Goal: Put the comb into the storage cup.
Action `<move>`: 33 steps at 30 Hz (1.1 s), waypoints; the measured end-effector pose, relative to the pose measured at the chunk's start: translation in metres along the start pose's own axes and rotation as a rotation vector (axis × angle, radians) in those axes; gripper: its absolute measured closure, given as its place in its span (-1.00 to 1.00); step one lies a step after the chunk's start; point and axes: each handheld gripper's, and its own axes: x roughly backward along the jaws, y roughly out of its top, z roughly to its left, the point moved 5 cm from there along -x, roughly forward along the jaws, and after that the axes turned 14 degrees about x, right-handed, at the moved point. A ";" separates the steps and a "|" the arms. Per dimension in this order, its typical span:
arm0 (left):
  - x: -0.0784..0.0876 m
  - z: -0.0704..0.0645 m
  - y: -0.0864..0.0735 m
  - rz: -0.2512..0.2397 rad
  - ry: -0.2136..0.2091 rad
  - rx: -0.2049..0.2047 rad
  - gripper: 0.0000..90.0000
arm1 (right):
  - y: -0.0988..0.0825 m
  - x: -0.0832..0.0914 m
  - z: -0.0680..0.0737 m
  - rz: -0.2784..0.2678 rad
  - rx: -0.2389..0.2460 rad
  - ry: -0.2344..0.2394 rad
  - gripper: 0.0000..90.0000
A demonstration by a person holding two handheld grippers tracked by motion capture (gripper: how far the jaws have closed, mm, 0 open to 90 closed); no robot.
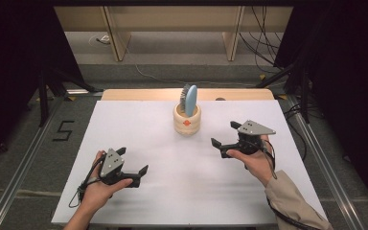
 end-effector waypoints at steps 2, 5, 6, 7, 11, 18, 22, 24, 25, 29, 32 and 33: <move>0.000 0.000 0.000 -0.001 0.000 -0.001 -1.00 | -0.002 0.002 0.000 0.002 0.004 0.002 -0.95; 0.000 0.000 0.000 -0.002 0.000 -0.001 -1.00 | -0.004 0.006 0.001 0.008 0.006 0.004 -0.95; 0.000 0.000 0.000 -0.002 0.000 0.000 -1.00 | -0.005 0.007 0.001 0.012 0.007 0.005 -0.94; 0.000 0.000 0.000 -0.002 0.000 0.000 -1.00 | -0.006 0.008 0.001 0.011 0.009 0.005 -0.94; 0.000 0.000 0.000 -0.001 0.000 0.000 -1.00 | -0.009 0.012 0.001 0.013 0.010 0.009 -0.94; 0.000 0.000 0.000 -0.001 0.002 -0.001 -1.00 | -0.016 0.020 0.001 0.026 0.009 0.007 -0.94; 0.000 0.000 0.000 -0.002 0.001 -0.001 -1.00 | -0.019 0.025 0.001 0.030 0.007 0.007 -0.94; 0.000 0.001 0.000 -0.003 0.001 0.000 -1.00 | -0.020 0.027 0.001 0.029 0.007 0.007 -0.94; 0.000 0.001 0.000 -0.001 0.002 0.000 -1.00 | -0.020 0.028 0.001 0.030 0.006 0.008 -0.94; 0.000 0.000 0.000 -0.002 0.001 -0.001 -1.00 | -0.023 0.031 0.001 0.034 0.005 0.007 -0.94; 0.000 0.001 0.000 -0.001 0.003 0.001 -1.00 | -0.025 0.034 0.001 0.037 0.005 0.008 -0.94; 0.000 0.001 0.000 -0.001 0.002 -0.001 -1.00 | -0.026 0.035 0.001 0.039 0.003 0.008 -0.94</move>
